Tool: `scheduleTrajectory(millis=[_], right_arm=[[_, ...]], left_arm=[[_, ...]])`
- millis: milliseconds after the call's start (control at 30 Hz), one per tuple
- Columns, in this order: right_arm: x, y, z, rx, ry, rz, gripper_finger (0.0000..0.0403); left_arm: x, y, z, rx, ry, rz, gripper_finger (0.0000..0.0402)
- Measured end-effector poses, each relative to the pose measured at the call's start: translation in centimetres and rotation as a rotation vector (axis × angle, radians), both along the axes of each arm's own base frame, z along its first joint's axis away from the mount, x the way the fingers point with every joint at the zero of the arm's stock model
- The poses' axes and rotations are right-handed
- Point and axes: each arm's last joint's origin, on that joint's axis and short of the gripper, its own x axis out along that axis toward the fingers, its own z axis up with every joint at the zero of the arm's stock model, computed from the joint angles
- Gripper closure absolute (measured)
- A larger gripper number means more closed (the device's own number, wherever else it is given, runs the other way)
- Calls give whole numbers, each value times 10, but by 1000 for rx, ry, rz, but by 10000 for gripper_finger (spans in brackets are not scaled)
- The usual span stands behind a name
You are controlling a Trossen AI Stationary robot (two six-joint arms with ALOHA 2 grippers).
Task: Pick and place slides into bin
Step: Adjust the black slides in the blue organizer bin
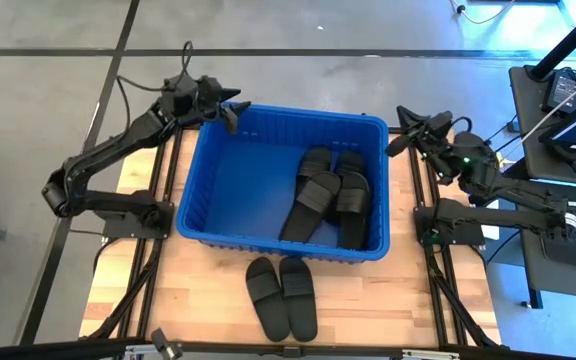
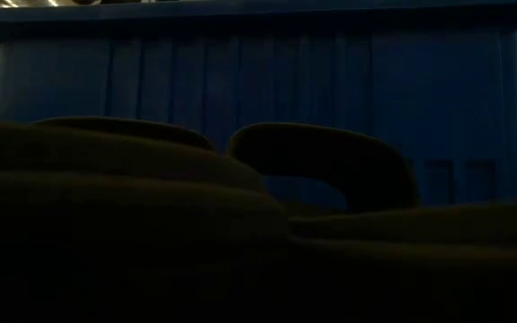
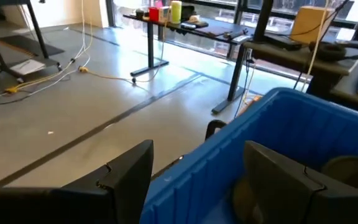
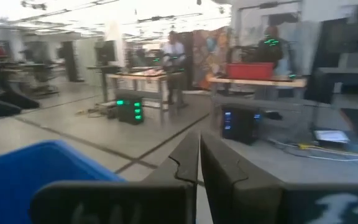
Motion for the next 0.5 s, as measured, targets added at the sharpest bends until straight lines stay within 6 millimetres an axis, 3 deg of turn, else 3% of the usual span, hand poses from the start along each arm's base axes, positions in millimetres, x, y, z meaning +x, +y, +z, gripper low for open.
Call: scheduleTrajectory(millis=[333, 500], right_arm=[[25, -7, 33, 10, -41, 76, 382], [35, -11, 34, 54, -71, 83, 382]], left_arm=[[-2, -2, -17, -30, 31, 0, 157], [-2, -2, -17, -29, 31, 0, 157]])
